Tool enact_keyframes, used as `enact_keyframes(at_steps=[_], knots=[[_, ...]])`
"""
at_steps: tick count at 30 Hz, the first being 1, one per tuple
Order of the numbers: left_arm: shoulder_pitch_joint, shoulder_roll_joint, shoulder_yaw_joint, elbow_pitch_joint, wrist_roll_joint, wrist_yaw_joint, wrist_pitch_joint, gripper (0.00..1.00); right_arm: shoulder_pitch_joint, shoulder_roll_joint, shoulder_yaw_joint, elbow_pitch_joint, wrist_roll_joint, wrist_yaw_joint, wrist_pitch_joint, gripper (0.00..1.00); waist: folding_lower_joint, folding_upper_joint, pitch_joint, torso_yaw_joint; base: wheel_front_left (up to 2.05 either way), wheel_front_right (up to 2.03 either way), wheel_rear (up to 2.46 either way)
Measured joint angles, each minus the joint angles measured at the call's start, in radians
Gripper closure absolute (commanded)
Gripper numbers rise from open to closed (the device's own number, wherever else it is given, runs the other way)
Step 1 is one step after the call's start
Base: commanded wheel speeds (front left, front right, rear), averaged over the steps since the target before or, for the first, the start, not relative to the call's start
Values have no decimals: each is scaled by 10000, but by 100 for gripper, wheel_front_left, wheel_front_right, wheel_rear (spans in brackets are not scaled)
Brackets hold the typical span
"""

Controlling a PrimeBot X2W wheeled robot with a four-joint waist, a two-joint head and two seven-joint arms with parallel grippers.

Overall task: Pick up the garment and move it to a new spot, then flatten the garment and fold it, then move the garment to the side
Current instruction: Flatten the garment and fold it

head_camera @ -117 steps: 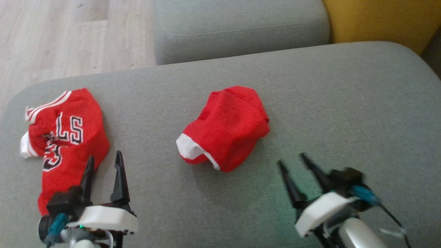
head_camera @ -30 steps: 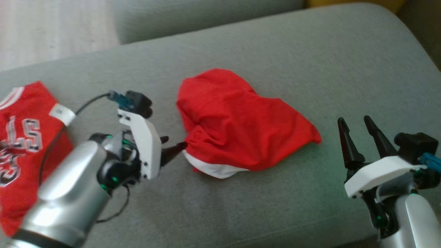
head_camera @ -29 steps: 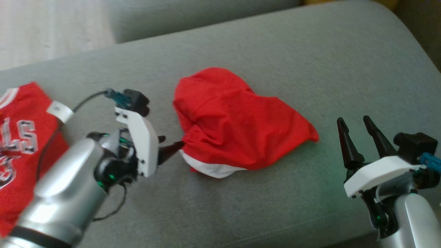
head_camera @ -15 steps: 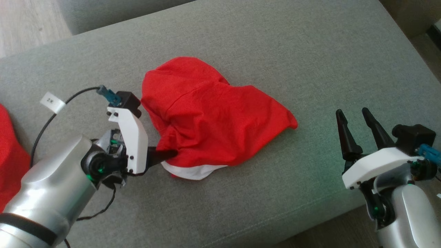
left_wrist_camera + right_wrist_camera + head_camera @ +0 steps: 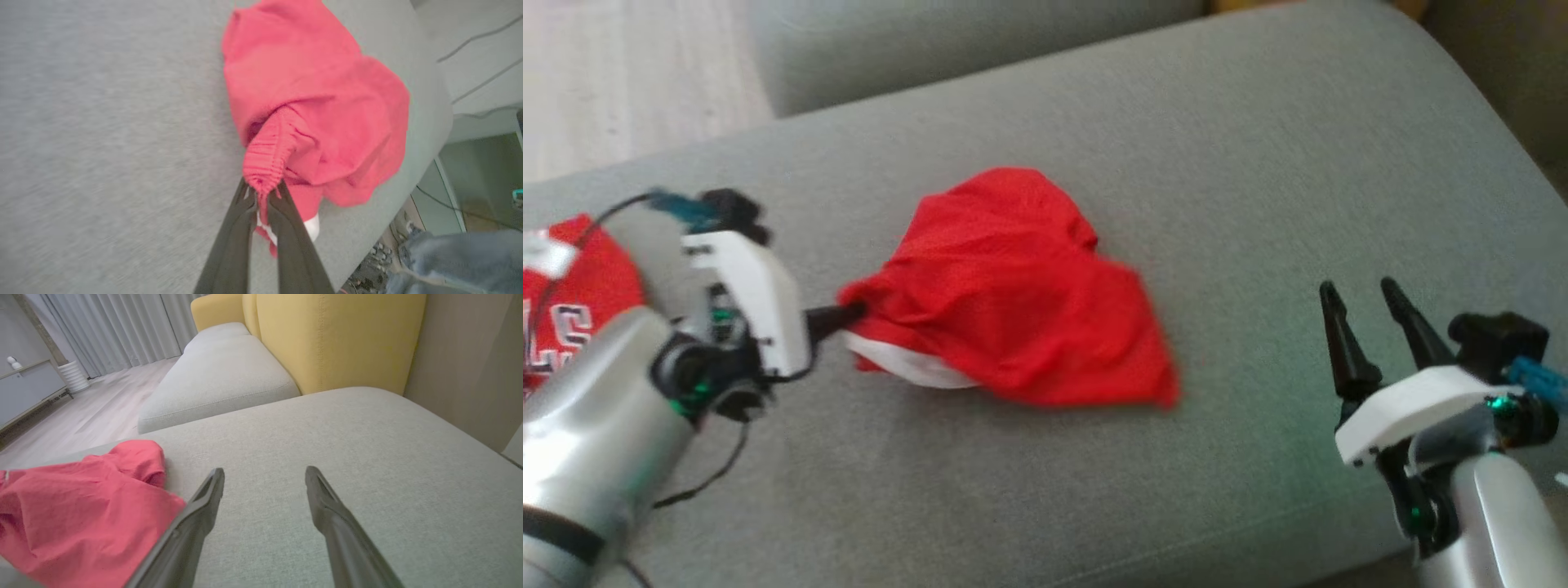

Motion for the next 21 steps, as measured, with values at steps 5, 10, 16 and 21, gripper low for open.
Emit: enact_keyframes(at_steps=[5,10,16,21], knots=[[199,245,100,750,-48,4,-504,100,300,0,2,-4,-2,0,128,0,0,0,-329,350,0,0,0],[1232,424,69,1607,130,73,-1277,100,399,0,4,-8,-56,0,219,0,0,0,-589,601,0,0,0],[1816,203,-4,1919,430,44,-2320,0,588,2,-25,0,-136,0,221,0,0,0,-704,856,0,0,0],[1592,336,-326,1179,1542,10,-3597,0,705,8,79,69,-132,0,219,0,0,0,-835,1111,0,0,0]])
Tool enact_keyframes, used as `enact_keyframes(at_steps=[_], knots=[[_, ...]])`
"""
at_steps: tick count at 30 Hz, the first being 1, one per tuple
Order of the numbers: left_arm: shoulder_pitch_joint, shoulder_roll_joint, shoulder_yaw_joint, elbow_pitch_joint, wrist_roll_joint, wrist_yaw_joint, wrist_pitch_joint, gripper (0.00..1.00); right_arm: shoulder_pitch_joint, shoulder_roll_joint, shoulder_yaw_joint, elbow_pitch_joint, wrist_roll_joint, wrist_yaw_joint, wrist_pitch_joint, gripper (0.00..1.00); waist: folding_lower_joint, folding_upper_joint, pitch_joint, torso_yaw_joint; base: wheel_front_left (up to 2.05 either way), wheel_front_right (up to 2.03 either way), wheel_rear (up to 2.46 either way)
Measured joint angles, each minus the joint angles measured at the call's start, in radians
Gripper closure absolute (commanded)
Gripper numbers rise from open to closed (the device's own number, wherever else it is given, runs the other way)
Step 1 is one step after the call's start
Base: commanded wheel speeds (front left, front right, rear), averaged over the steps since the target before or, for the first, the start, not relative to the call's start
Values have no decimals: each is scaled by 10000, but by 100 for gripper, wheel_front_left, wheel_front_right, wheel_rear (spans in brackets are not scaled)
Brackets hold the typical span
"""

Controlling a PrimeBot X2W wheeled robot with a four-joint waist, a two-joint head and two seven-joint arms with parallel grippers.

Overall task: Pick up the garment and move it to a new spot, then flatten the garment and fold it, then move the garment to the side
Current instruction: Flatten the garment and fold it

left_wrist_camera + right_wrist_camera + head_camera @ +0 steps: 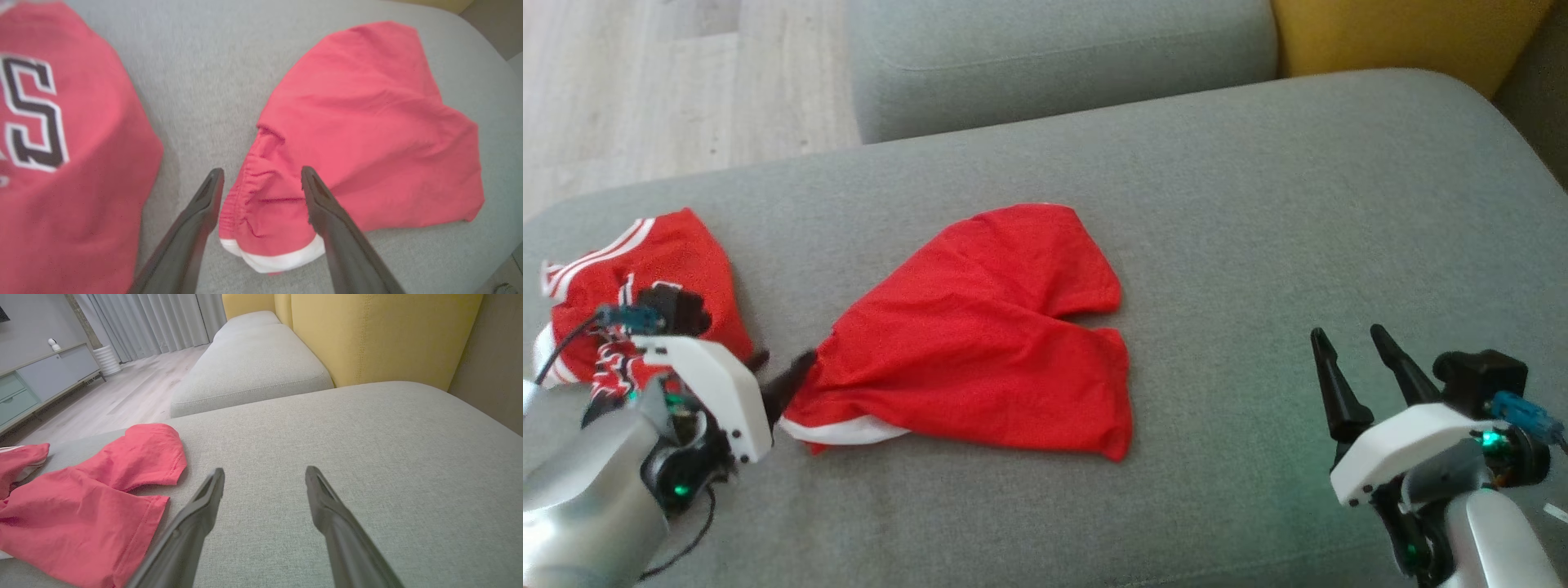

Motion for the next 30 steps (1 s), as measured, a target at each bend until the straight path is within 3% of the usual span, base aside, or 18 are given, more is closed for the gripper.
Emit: enact_keyframes(at_steps=[3,6,10,14,18,21,26,30], knots=[[-60,343,-56,-721,617,128,-949,0,67,0,21,6,0,0,0,0,0,0,-101,140,0,0,0],[15,667,40,-1636,1166,930,-2167,0,110,0,-2,8,0,0,-12,0,0,0,-165,267,0,0,0],[688,750,499,-2984,1774,2750,-3824,0,216,8,102,6,63,0,-107,0,0,0,-210,448,0,0,0],[2089,575,1760,-4761,2606,4543,-4088,0,619,90,470,182,205,0,-107,0,0,0,-221,615,0,0,0],[3834,-226,3486,-6961,4646,5710,-4094,0,717,98,828,299,372,0,-96,0,0,0,-182,705,0,0,0],[5089,-959,4165,-7754,5653,5806,-4092,0,715,88,1083,353,650,0,-2,0,0,0,-144,846,0,0,0],[5874,-1572,4984,-7816,6704,5133,-4092,0,495,12,2529,798,2211,0,1561,0,0,0,-54,1139,0,0,0],[5870,-2228,5235,-7574,7005,4571,-4092,0,-251,-98,2796,1515,2769,0,2686,0,0,0,5,1402,0,0,0]])
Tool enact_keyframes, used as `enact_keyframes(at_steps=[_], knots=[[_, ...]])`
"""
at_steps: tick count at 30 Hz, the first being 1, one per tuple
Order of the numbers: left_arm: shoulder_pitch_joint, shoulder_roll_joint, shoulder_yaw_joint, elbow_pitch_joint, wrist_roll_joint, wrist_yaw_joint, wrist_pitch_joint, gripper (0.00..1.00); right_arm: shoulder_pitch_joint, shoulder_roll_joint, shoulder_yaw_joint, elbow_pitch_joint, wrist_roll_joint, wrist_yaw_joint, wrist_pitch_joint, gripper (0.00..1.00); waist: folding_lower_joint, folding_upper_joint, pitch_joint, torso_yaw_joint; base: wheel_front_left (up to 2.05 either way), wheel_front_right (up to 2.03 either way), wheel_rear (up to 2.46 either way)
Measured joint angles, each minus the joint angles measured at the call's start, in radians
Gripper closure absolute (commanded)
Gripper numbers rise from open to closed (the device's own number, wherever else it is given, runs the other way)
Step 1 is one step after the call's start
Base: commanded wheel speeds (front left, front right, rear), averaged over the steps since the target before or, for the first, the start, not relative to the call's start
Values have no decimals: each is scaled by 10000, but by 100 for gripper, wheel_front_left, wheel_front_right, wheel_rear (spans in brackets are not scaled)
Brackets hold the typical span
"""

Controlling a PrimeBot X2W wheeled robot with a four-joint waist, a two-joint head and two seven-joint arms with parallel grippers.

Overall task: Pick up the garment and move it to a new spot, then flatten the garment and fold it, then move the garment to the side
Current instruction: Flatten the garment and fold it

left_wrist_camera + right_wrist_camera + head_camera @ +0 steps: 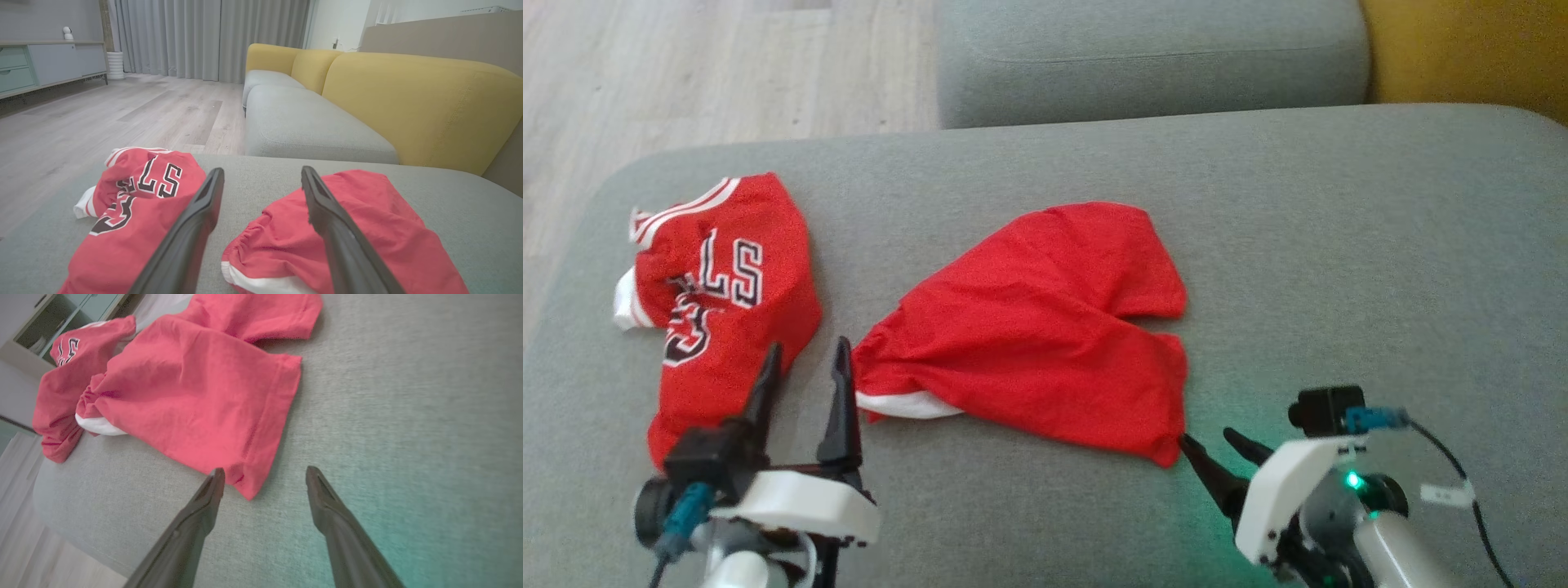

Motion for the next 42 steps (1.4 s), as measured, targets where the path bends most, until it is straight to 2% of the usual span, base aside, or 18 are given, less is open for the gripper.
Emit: enact_keyframes(at_steps=[5,10,11,12,13,21,27,33,38,39,41,42], knots=[[95,-541,257,493,362,-665,0,0,-670,-6,77,811,453,0,619,0,0,0,50,445,0,0,0],[145,-884,740,748,656,-1026,0,0,-771,-15,-21,1597,474,0,677,1,0,0,181,849,0,0,0],[145,-884,740,748,656,-1026,0,0,-771,-15,-21,1597,474,0,677,18,0,0,181,849,0,0,0],[145,-924,823,765,708,-1110,0,0,-817,-13,-31,1655,474,0,589,65,0,0,222,915,0,0,0],[145,-986,936,784,734,-1175,0,0,-900,-13,-21,1695,474,0,522,100,0,0,261,977,0,0,0],[153,-1409,1480,1078,1112,-1615,0,0,-1161,-109,82,1605,637,0,-240,100,0,0,311,1152,0,0,0],[175,-1653,1722,1170,1333,-1958,0,0,-1398,-362,-117,525,1066,0,-364,100,0,0,346,1157,0,0,0],[100,-2052,1749,1350,1576,-2299,0,0,-3153,-1034,-491,460,1473,0,523,100,0,0,826,1303,0,0,0],[-380,-2326,1841,1620,1708,-2587,0,0,-4686,-1277,-581,1806,1912,0,1438,100,0,0,1310,1611,0,0,0],[-493,-2387,1862,1674,1755,-2642,0,0,-4888,-1361,-539,2173,1952,0,1674,97,0,0,1384,1696,0,0,0],[-632,-2464,1893,1714,1801,-2725,0,0,-5163,-1509,-353,2798,1956,0,2013,55,0,0,1510,1867,0,0,0],[-672,-2493,1919,1751,1845,-2732,0,0,-5250,-1530,-245,3053,1956,0,2075,4,0,0,1557,1936,0,0,0]])
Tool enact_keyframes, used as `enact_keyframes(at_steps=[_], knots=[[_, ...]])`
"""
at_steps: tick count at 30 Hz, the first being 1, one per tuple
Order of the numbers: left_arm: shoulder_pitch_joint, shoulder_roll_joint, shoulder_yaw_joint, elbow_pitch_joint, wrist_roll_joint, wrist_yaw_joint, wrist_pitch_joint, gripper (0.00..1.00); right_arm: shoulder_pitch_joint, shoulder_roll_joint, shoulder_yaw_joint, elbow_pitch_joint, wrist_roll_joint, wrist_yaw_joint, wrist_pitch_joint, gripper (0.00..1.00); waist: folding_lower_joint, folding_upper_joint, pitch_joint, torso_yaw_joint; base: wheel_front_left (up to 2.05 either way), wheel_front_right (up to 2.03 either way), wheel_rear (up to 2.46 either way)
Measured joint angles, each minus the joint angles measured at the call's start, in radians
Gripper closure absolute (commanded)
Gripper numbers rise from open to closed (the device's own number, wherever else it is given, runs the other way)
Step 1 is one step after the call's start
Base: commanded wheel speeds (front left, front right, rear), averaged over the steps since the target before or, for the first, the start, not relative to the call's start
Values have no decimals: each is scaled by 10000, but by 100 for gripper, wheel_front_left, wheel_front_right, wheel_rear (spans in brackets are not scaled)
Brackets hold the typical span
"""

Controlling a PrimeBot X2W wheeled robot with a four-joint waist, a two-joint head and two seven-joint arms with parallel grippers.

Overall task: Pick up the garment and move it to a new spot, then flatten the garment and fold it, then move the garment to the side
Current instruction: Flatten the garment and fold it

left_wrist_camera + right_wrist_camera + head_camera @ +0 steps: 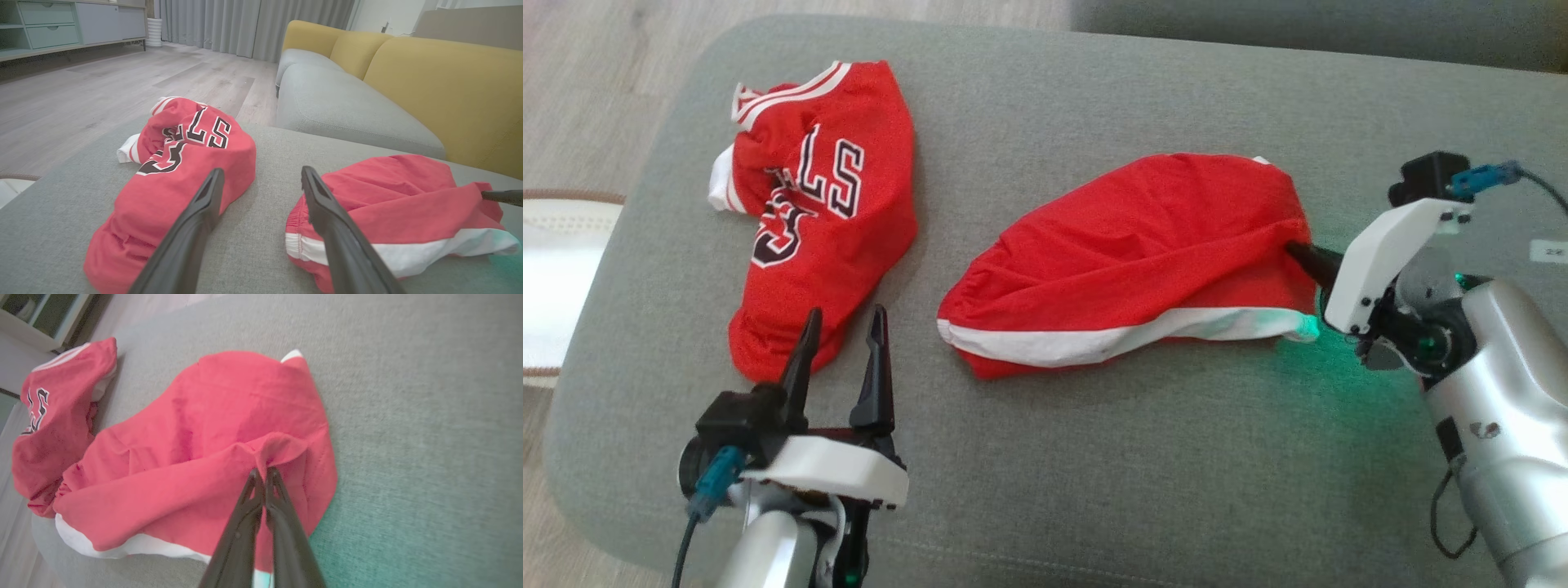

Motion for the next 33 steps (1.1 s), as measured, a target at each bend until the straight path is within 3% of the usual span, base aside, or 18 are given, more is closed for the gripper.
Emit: enact_keyframes(at_steps=[5,14,19,24,33], knots=[[-2,-90,173,226,121,-96,0,0,-183,35,412,600,2,0,-922,0,0,0,-103,50,0,0,0],[258,-67,963,-98,648,-360,0,0,-85,-63,568,-650,-706,0,-5641,0,0,0,-905,-826,0,0,0],[709,8,1348,-188,869,-364,0,0,1255,-198,261,-1572,-1402,0,-7515,0,0,0,-1348,-1426,0,0,0],[900,38,1655,-552,1014,-378,0,0,3300,81,-151,-2445,-2142,0,-8337,0,0,0,-1647,-1937,0,0,0],[1644,-82,1659,-702,1231,-464,-2,0,5783,1081,-993,-2913,-3114,0,-8483,0,0,0,-1833,-2189,0,0,0]])
